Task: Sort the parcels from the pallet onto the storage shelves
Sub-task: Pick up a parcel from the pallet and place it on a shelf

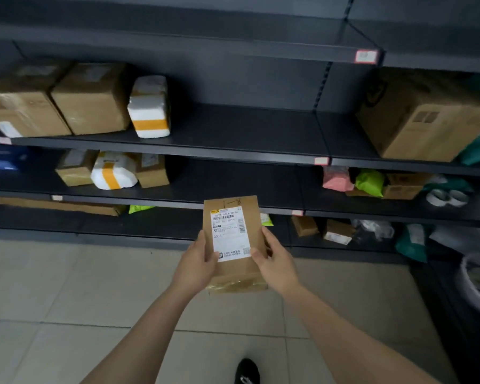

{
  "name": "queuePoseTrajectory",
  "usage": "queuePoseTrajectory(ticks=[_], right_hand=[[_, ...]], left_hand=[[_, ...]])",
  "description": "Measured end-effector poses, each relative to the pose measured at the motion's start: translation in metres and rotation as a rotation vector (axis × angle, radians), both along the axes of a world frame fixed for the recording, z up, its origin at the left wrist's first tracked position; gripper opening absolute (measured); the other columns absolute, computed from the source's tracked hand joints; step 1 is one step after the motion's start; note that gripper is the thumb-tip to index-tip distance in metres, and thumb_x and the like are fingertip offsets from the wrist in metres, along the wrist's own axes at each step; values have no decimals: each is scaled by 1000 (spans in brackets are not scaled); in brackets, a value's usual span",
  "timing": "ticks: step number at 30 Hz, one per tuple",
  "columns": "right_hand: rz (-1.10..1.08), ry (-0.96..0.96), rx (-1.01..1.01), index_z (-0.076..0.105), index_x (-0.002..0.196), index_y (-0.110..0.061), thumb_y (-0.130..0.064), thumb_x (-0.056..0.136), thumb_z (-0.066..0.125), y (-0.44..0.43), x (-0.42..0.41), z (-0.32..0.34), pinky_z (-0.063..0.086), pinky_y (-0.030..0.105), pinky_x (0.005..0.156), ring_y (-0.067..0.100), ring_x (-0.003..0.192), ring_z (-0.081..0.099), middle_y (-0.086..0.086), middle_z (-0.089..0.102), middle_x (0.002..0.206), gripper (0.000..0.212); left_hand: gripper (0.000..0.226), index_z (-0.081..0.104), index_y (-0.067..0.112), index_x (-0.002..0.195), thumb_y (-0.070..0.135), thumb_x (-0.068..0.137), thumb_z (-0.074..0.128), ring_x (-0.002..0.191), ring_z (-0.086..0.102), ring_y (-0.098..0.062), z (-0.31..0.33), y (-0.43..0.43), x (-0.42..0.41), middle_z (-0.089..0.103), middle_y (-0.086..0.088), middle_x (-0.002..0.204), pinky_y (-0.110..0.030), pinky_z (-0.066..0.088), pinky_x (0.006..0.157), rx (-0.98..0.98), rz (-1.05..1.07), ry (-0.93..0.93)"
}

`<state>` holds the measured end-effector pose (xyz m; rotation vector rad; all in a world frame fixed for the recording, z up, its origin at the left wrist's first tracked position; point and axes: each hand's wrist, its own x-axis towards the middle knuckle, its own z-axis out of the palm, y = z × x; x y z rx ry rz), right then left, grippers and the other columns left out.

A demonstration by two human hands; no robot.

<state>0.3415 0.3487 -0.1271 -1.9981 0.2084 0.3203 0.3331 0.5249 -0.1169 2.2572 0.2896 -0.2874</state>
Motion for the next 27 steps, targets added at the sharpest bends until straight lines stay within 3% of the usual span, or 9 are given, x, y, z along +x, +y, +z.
queuePoseTrajectory(ticks=[5, 11, 13, 16, 18, 19, 21, 24, 27], right_hand=[[128, -9, -76, 24, 153, -35, -29, 97, 58, 31, 81, -25, 44, 37, 106, 16, 129, 49, -9, 47, 146, 66], [154, -21, -78, 27, 152, -29, -26, 95, 62, 76, 164, -67, 42, 34, 108, 14, 131, 47, -7, 48, 145, 68], [155, -59, -81, 33, 150, -25, -23, 94, 63, 92, 190, -86, 44, 29, 102, 11, 126, 49, -5, 52, 141, 64], [131, -79, -99, 37, 147, -23, -24, 93, 64, 118, 227, -116, 47, 32, 102, 15, 125, 52, -3, 55, 138, 61], [126, -74, -77, 38, 146, -25, -26, 92, 66, 136, 252, -135, 48, 34, 101, 13, 121, 52, -4, 55, 135, 61], [126, -62, -57, 39, 145, -27, -26, 90, 67, 144, 265, -144, 48, 33, 100, 11, 120, 52, -6, 54, 132, 61], [161, -34, -32, 46, 135, -33, -18, 84, 71, 158, 288, -159, 48, 33, 99, 10, 119, 53, -8, 55, 127, 59], [249, -49, -67, 50, 129, -29, -9, 73, 71, 174, 327, -182, 45, 27, 96, 11, 119, 50, -6, 50, 127, 63], [345, -85, -190, 32, 147, -24, -10, 80, 72, 182, 367, -206, 30, 21, 99, 6, 119, 36, -5, 33, 132, 80]], left_hand=[[59, 25, 23, 150, 24, 97, 53, 124, 52, -23, -26, 32, 69, 51, 1, 142, -38, 48, 97, 30, 30, 29], [61, 25, 21, 150, 25, 96, 55, 127, 50, -25, -71, 76, 153, 50, -2, 142, -39, 45, 101, 35, 62, 66], [74, 18, 21, 153, 24, 93, 61, 132, 46, -25, -87, 91, 179, 46, -2, 146, -41, 42, 105, 13, 61, 110], [106, 7, 24, 154, 14, 77, 79, 134, 43, -23, -111, 120, 213, 46, 1, 144, -43, 40, 109, -151, -9, 164], [117, 7, 29, 153, 7, 67, 84, 129, 47, -20, -129, 140, 238, 50, 6, 136, -38, 48, 101, -186, -66, 169], [118, 6, 29, 152, 5, 67, 84, 125, 48, -17, -138, 149, 251, 51, 9, 131, -29, 52, 92, -175, -89, 171], [114, 8, 27, 152, 4, 69, 83, 114, 49, -10, -153, 163, 278, 50, 18, 113, -11, 46, 73, -120, -121, 141], [98, 24, 25, 146, 8, 69, 83, 117, 52, -13, -178, 183, 322, 56, 9, 124, -17, 40, 85, -68, -150, 40], [92, 29, 21, 146, 10, 71, 81, 122, 50, -16, -209, 199, 367, 53, 1, 134, -20, 35, 90, -14, -171, -30]])
